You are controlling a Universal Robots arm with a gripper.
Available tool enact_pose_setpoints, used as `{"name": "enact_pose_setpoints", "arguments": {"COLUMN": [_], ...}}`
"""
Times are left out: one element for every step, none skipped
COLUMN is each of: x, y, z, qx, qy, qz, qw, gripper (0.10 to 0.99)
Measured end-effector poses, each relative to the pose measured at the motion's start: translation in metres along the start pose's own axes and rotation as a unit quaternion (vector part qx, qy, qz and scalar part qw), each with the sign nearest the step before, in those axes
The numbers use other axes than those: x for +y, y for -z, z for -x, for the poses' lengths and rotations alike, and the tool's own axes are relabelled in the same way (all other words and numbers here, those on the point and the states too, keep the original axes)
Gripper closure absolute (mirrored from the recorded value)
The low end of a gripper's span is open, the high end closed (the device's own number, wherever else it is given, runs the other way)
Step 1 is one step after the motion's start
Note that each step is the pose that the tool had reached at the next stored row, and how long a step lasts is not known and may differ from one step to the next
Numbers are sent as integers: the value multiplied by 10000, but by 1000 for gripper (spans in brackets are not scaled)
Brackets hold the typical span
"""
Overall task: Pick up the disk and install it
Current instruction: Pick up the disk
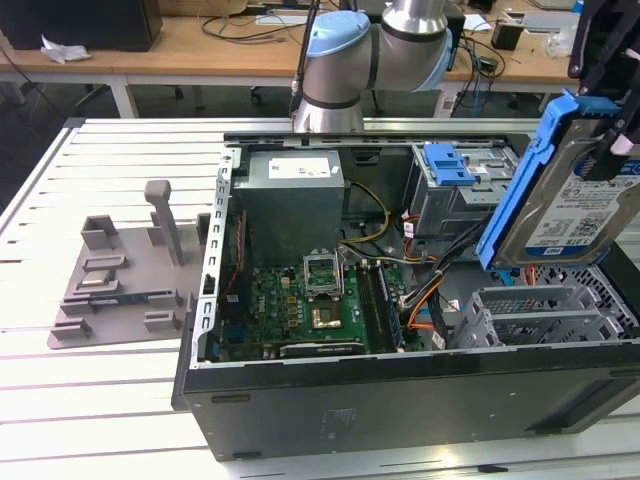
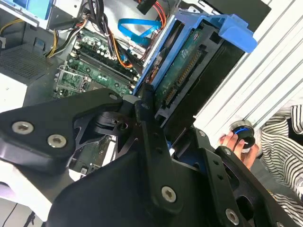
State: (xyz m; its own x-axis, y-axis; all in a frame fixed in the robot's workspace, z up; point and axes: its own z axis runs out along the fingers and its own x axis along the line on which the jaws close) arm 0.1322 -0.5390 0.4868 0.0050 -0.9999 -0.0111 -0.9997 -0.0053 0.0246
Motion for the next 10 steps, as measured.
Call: {"name": "enact_pose_setpoints", "arguments": {"x": [-79,-202,-222,-226,-234,-240,-244,-244,-241,-232], "y": [-15,-51,-75,-86,-108,-122,-131,-141,-146,-149], "z": [-13,-29,-36,-38,-42,-44,-48,-60,-75,-100], "qx": [0,0,1,1,1,1,0,2,-4,-20], "qy": [0,0,0,0,0,0,0,0,-1,-1], "qz": [2,8,11,12,14,15,15,15,16,16], "qw": [10000,10000,10000,10000,10000,10000,10000,10000,10000,10000], "gripper": [722,722,722,722,722,722,722,722,722,722]}}
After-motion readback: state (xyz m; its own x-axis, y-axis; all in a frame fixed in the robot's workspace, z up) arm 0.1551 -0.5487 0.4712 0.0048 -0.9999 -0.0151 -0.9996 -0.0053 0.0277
